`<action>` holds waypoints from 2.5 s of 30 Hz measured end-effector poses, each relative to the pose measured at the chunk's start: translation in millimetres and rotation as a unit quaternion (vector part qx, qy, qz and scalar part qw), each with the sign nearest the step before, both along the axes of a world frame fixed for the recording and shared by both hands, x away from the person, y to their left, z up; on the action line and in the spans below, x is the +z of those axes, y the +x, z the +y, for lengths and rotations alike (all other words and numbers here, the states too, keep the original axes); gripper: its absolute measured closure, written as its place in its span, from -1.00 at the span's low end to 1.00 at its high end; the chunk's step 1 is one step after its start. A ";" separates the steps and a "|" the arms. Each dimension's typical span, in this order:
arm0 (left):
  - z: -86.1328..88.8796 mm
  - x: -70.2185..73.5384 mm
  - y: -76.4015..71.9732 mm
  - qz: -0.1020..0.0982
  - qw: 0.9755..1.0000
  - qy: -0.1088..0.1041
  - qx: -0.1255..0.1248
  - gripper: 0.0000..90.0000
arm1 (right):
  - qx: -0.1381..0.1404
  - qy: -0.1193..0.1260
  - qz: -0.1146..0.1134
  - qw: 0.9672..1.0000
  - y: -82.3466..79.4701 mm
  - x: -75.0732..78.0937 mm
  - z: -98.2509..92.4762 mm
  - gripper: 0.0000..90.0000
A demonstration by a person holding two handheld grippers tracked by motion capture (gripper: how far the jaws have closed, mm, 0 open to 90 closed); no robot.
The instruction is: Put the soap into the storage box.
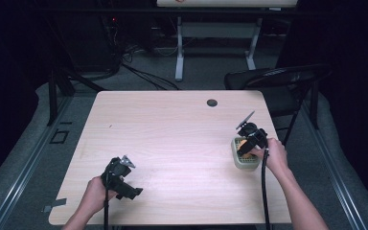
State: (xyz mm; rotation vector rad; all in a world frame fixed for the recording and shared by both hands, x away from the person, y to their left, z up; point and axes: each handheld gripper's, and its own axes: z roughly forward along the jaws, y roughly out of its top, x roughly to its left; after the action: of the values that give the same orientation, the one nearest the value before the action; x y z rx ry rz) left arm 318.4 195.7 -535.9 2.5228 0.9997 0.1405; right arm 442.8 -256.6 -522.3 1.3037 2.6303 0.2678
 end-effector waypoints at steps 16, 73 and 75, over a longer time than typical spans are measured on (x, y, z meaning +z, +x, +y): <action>0.5 -0.1 -0.3 0.001 1.000 -0.001 0.001 -0.91 | -0.003 0.021 -0.014 1.000 -3.3 10.6 -7.2 -0.60; 0.8 1.3 -1.0 -0.002 1.000 0.000 0.002 -0.92 | 0.118 0.048 -0.022 0.992 -141.1 28.7 21.3 -0.93; 0.7 1.4 -1.0 -0.002 1.000 0.000 0.002 -0.92 | 0.117 0.053 -0.016 0.992 -144.4 24.8 22.2 -0.92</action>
State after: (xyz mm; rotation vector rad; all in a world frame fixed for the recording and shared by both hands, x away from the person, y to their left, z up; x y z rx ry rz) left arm 317.4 196.4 -534.5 2.5199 1.0038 0.1484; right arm 298.4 -234.4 -497.6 1.0077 2.7751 0.4656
